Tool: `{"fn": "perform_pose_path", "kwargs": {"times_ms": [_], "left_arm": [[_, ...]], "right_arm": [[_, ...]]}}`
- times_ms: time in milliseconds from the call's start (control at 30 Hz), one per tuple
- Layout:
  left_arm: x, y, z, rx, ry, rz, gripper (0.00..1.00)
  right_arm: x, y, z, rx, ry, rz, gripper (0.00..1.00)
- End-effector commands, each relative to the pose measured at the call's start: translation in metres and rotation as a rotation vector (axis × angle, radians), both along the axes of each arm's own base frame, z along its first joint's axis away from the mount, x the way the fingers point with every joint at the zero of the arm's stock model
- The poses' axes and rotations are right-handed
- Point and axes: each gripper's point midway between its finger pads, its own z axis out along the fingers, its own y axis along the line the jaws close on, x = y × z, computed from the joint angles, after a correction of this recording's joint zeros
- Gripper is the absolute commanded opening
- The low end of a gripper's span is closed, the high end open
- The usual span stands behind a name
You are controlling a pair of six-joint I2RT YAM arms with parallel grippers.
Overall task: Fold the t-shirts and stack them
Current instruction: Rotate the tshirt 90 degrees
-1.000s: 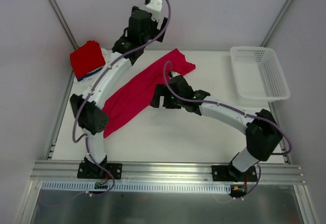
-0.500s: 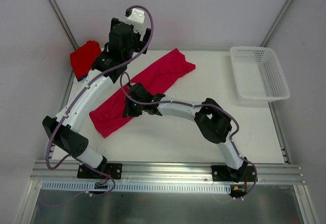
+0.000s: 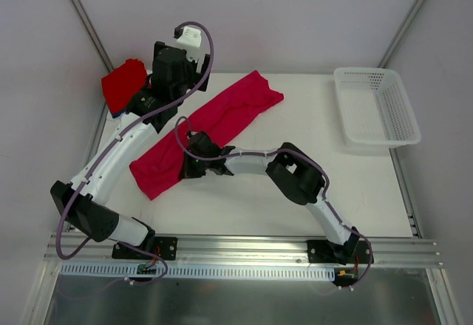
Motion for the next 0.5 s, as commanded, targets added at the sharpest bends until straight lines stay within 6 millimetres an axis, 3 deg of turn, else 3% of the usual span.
{"fn": "perform_pose_path", "kwargs": {"times_ms": [0, 133, 200, 467], "left_arm": [[-0.009, 0.005, 0.008, -0.052, -0.032, 0.015, 0.99], [-0.013, 0.011, 0.003, -0.025, -0.026, 0.031, 0.99], [-0.013, 0.013, 0.001, -0.01, -0.024, 0.036, 0.99], [-0.012, 0.014, 0.003, -0.004, -0.027, 0.036, 0.99]], "right_arm": [[0.011, 0.02, 0.002, 0.07, -0.031, 0.024, 0.01], [0.02, 0.035, 0.009, 0.105, -0.053, 0.056, 0.0], [0.022, 0.033, 0.007, 0.104, -0.045, 0.055, 0.0], [0.016, -0.005, -0.008, 0.043, -0.015, 0.001, 0.01]]}}
